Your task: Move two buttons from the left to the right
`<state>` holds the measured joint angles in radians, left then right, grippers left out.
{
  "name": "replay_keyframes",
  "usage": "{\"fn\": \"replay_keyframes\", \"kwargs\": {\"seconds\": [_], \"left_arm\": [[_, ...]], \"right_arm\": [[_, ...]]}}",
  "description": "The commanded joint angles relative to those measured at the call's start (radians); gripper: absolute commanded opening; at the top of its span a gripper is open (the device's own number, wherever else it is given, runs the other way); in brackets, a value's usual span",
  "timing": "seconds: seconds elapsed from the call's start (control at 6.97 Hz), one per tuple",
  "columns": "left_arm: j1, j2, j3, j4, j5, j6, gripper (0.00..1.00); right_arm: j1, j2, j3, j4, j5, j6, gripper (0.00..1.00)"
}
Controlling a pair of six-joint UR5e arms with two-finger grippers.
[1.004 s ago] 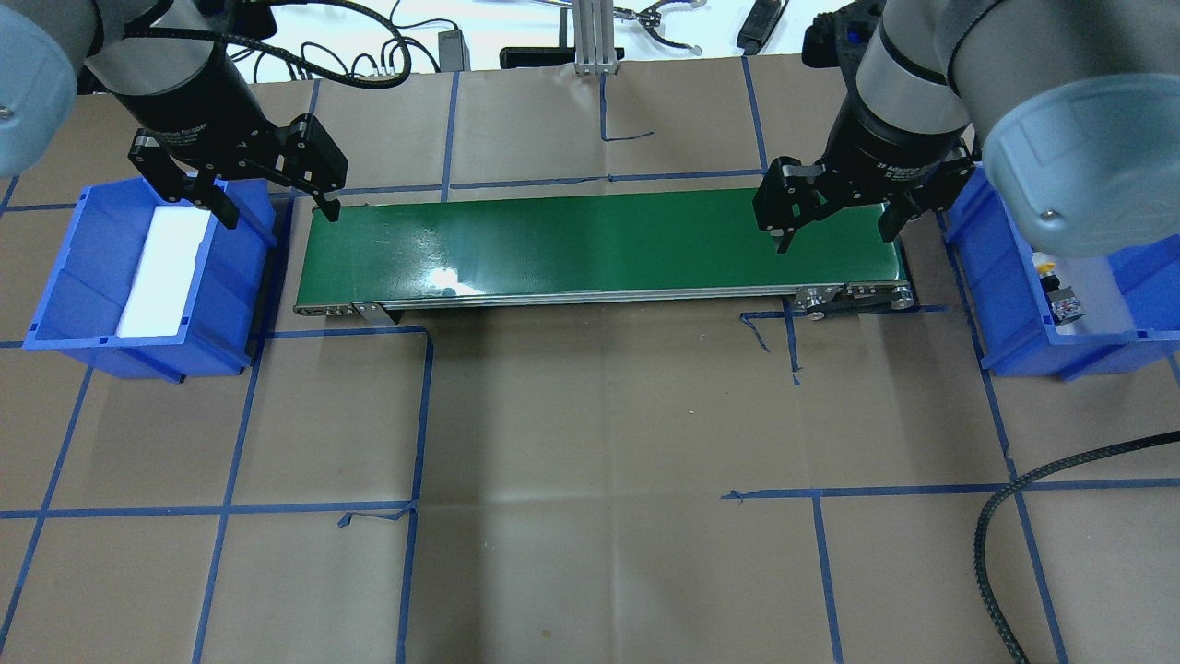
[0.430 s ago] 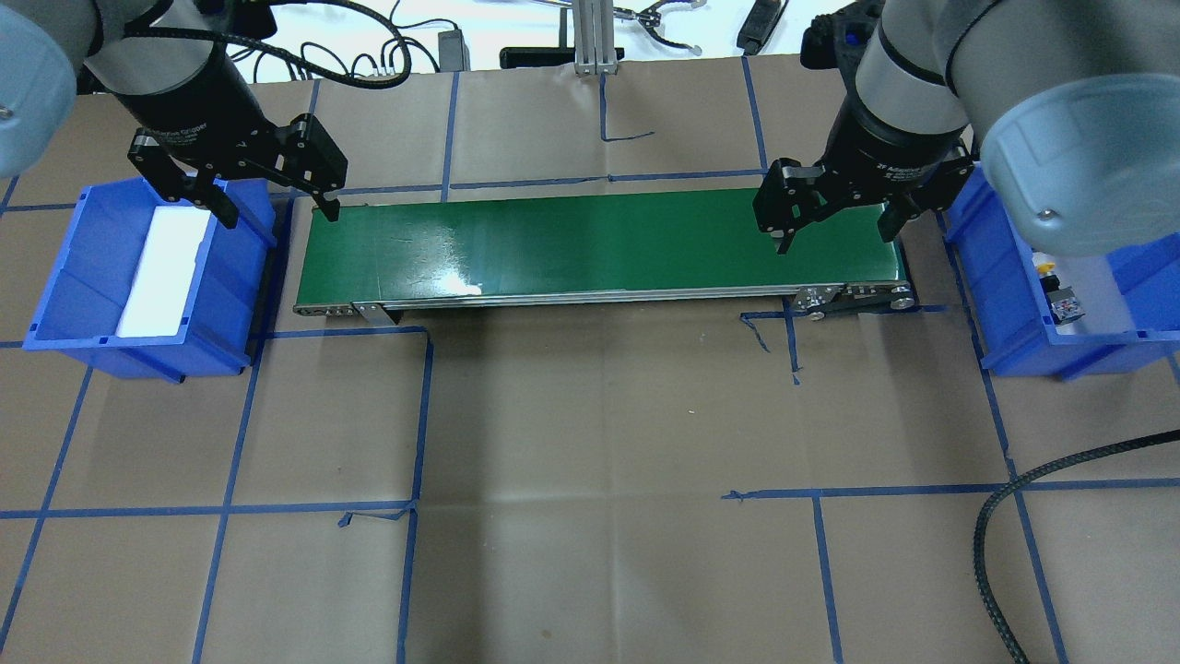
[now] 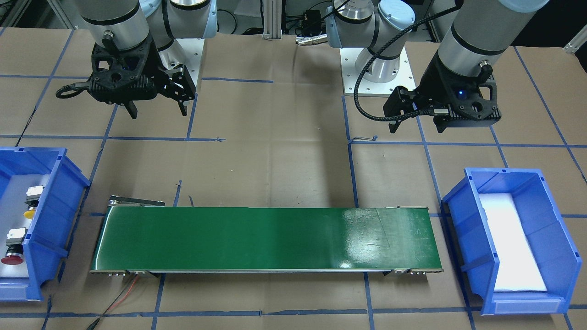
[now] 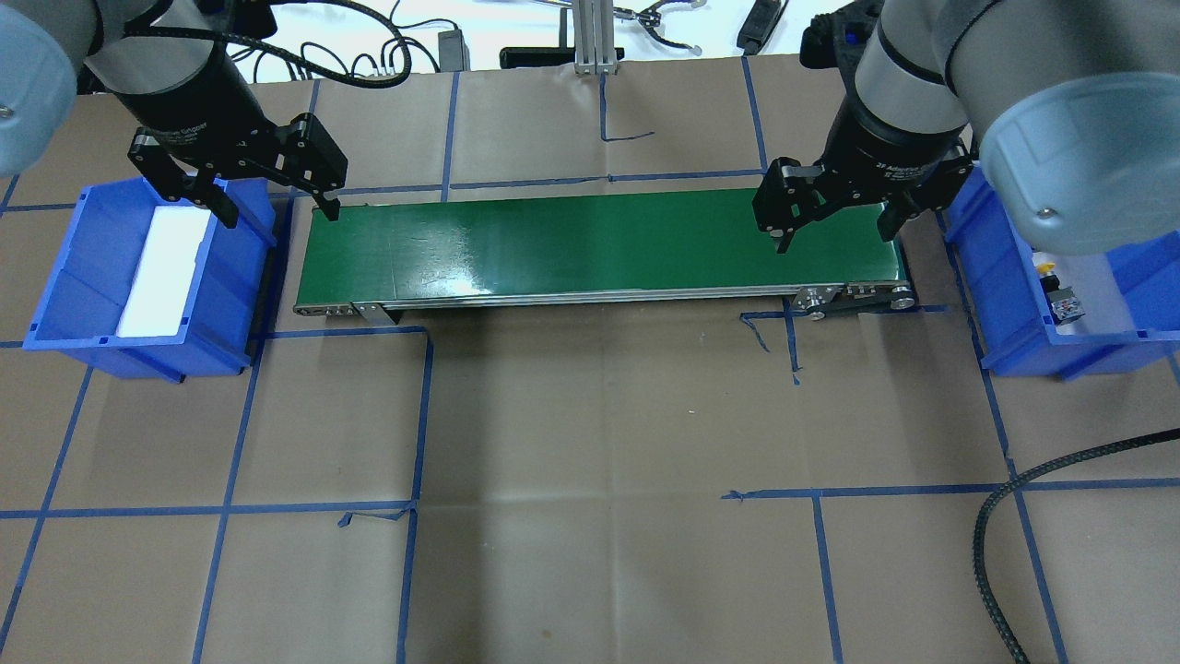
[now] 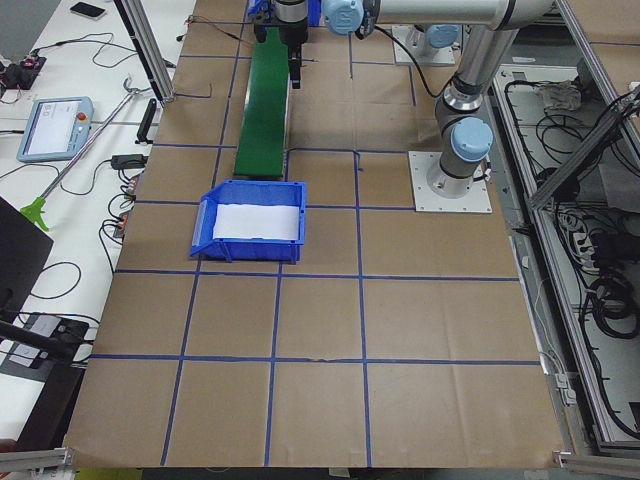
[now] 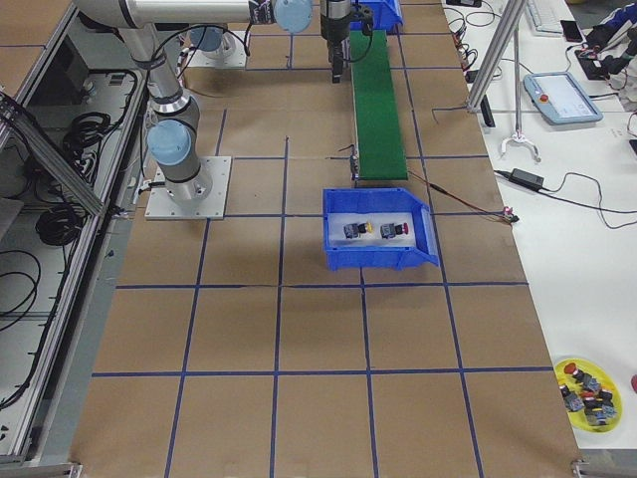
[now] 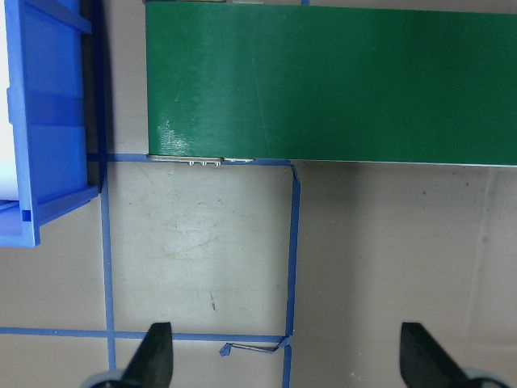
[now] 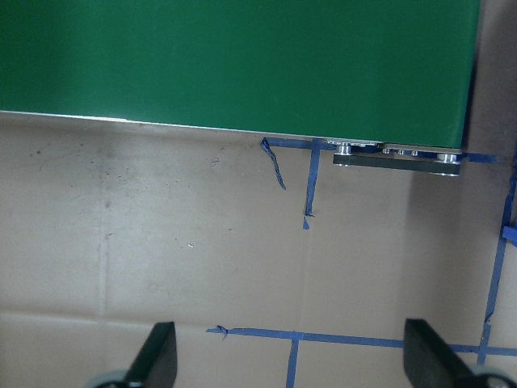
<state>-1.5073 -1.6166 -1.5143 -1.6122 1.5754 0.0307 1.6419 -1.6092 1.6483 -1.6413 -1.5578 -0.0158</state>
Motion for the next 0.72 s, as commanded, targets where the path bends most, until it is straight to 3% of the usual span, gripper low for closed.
{"fn": "replay_keyframes", "kwargs": {"seconds": [0.0, 0.57], "left_arm": [[0.001, 0.0, 0.0, 0.0, -0.002, 0.0, 1.0], [-0.001, 0.0, 0.0, 0.0, 0.0, 0.0, 1.0]], "right_arm": [[-0.001, 0.002, -0.002, -0.002, 0.001, -0.001, 1.0], [-0.001, 0.002, -0.007, 0.001, 0.002, 0.005, 1.0]]}}
